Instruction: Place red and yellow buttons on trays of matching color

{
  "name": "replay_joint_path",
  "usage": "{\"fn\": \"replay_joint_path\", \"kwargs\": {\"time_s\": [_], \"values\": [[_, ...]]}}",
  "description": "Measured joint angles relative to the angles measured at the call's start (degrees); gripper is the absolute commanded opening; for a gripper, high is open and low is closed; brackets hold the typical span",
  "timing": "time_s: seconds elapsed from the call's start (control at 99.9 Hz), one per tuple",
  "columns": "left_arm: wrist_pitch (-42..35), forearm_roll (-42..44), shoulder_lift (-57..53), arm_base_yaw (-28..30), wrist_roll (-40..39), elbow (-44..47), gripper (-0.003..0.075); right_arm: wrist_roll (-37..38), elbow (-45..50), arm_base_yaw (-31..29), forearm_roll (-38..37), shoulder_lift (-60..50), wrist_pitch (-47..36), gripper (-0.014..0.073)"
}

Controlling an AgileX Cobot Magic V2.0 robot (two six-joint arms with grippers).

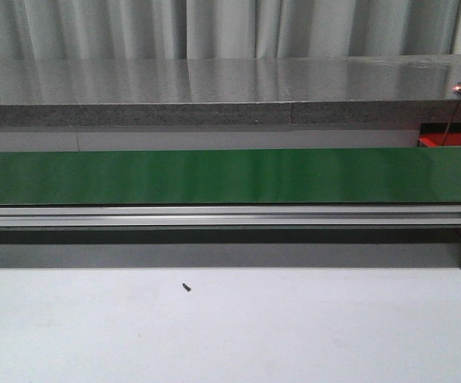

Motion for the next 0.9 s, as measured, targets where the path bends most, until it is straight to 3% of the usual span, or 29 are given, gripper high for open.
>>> {"fn": "replay_joint_path", "kwargs": {"time_s": [0.34, 0.63, 0.901], "values": [[-1.84, 0.22, 0.00, 0.00, 0.00, 0.00, -0.0020, 0.00, 0.00, 0.00, 0.00, 0.00, 0.00, -0.0060], [-12.22, 0.00, 0.00, 0.00, 0.00, 0.00, -0.0020, 0.00, 0.00, 0.00, 0.00, 0.00, 0.00, -0.0060], [-10.16, -8.47, 0.00, 0.00, 0.00, -0.46, -0.0020, 0.00, 0.00, 0.00, 0.00, 0.00, 0.00, -0.0060]]}}
